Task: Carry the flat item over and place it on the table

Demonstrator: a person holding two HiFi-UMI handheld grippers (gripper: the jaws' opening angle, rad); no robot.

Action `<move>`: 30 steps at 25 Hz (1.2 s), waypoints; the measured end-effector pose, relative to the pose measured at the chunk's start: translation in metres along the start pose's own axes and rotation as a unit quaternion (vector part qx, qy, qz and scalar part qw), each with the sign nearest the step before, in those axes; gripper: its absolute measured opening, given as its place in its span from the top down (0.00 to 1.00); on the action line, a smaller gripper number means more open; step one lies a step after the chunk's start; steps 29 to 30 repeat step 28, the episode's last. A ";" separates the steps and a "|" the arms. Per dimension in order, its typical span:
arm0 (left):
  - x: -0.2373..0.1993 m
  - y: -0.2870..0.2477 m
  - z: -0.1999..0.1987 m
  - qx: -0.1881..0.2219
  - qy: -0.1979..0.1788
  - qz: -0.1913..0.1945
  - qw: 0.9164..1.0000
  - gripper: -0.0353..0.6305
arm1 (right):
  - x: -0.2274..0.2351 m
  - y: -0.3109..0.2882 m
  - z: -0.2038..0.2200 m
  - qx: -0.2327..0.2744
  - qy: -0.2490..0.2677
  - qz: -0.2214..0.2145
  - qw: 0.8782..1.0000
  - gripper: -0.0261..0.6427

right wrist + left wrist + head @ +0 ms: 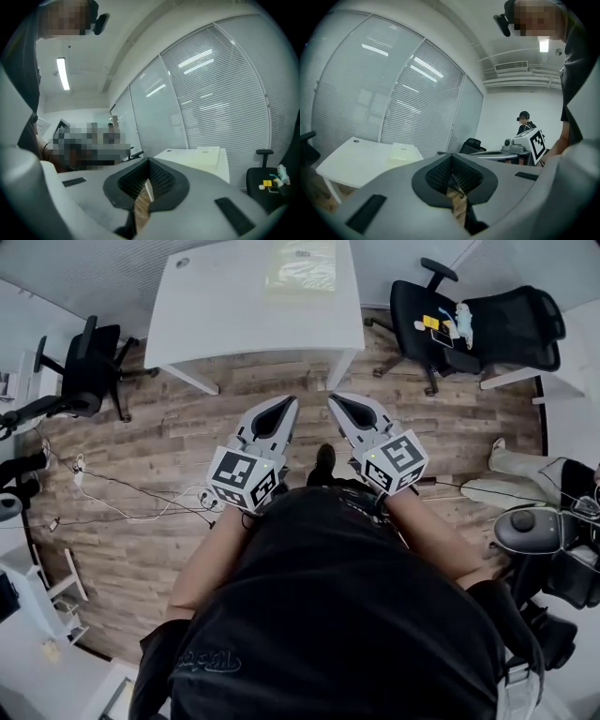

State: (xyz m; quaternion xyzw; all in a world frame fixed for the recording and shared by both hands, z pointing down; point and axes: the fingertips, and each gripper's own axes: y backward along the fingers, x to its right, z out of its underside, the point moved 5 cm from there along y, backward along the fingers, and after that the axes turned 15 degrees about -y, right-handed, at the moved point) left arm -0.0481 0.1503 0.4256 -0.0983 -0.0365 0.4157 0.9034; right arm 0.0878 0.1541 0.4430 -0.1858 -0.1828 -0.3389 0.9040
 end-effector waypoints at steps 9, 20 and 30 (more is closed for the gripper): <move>-0.003 0.089 0.028 -0.005 0.000 0.010 1.000 0.93 | -0.087 -0.011 0.050 -0.003 -0.004 -0.001 1.000 0.93; -0.033 0.147 0.047 0.001 0.021 0.008 1.000 0.93 | -0.126 -0.005 0.083 -0.002 -0.015 0.017 1.000 0.93; -0.031 0.155 0.060 -0.009 0.014 0.009 1.000 0.93 | -0.129 -0.001 0.089 0.006 -0.019 0.026 0.999 0.93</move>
